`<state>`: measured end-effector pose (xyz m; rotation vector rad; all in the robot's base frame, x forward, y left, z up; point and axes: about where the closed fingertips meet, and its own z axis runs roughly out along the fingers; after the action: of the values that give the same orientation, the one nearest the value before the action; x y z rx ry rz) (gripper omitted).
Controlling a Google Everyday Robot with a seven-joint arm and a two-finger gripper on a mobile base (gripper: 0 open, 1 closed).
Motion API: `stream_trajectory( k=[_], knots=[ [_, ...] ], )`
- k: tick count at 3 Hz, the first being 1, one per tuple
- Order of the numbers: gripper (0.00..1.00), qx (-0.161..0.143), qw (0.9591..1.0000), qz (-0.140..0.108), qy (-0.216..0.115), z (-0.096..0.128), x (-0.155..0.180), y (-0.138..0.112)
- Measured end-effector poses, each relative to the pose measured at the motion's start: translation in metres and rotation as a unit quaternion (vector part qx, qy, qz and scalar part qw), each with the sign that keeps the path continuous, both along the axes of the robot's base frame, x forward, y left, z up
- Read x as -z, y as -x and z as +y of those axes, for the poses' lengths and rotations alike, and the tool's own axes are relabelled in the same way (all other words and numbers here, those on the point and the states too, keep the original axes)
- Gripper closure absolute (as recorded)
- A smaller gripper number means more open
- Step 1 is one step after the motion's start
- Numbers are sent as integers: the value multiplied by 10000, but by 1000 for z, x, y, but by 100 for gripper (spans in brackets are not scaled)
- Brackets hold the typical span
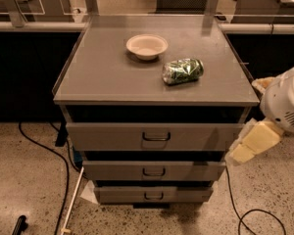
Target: Open middle drawer
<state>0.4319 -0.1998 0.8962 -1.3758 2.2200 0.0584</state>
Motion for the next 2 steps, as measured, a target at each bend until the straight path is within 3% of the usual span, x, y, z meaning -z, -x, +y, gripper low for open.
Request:
stream_trajectory(
  k=[2],
  knots=[
    [0, 404, 9985, 203, -322, -3, 95, -4]
  ],
)
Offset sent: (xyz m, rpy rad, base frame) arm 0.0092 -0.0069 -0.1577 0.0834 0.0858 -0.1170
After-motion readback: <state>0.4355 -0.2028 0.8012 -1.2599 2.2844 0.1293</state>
